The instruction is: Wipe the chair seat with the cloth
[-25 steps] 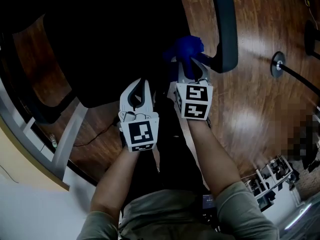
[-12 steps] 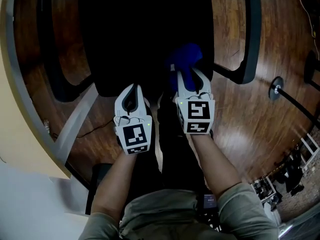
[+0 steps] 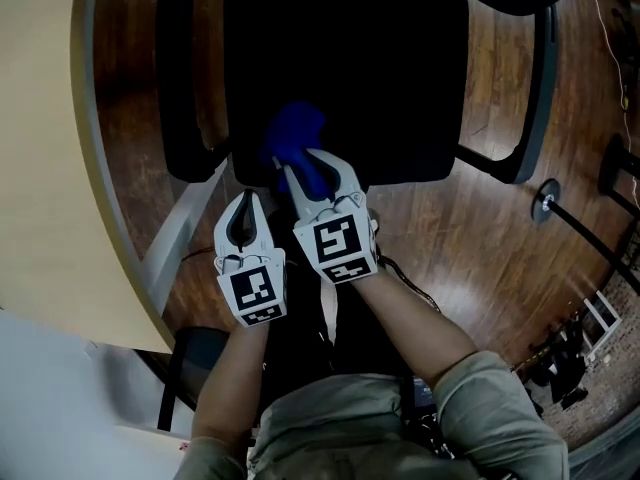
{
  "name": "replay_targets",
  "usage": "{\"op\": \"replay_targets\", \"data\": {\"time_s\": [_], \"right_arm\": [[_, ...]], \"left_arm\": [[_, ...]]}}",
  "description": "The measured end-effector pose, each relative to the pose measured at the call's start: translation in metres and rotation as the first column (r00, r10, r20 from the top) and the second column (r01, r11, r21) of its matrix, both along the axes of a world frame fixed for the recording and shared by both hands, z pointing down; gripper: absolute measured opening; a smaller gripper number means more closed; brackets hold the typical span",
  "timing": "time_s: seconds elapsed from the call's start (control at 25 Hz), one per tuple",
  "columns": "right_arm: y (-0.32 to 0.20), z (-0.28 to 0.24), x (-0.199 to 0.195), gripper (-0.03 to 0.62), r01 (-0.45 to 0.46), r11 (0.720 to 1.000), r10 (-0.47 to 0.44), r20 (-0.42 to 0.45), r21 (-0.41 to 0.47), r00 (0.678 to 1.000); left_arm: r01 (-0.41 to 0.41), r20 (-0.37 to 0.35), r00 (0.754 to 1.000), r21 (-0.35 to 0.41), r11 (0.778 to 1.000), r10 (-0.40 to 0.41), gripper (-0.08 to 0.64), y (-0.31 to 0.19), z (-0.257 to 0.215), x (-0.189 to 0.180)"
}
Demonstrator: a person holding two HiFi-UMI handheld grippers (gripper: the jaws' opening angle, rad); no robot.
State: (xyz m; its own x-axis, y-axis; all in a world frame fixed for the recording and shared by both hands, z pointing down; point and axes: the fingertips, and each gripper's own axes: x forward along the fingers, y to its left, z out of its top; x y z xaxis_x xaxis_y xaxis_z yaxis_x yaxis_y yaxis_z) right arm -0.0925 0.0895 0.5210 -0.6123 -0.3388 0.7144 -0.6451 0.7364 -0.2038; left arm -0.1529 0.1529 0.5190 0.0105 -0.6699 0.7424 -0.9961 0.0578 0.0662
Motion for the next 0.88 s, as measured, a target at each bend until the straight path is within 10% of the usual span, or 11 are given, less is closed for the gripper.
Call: {"op": "replay_targets", "data": {"time_s": [0.4,0.88], "right_arm": [[0.047,0.051,-0.075,0.087,0.217,0.974,-0.22,-0.049,-0.059,0.974],[-0.005,0.047,0.059,0.087,-0.028,0.999,0.025,-0.129,-0.025,0.991]], "left_arm": [[0.06,0.018,0.998,-0.022,0.998,-0.06,0.005,0.025,0.016,-0.042],[-0.09,-0.001,0.996,-0.007,0.996,0.09,0.005,-0.008,0.011,0.054]]}}
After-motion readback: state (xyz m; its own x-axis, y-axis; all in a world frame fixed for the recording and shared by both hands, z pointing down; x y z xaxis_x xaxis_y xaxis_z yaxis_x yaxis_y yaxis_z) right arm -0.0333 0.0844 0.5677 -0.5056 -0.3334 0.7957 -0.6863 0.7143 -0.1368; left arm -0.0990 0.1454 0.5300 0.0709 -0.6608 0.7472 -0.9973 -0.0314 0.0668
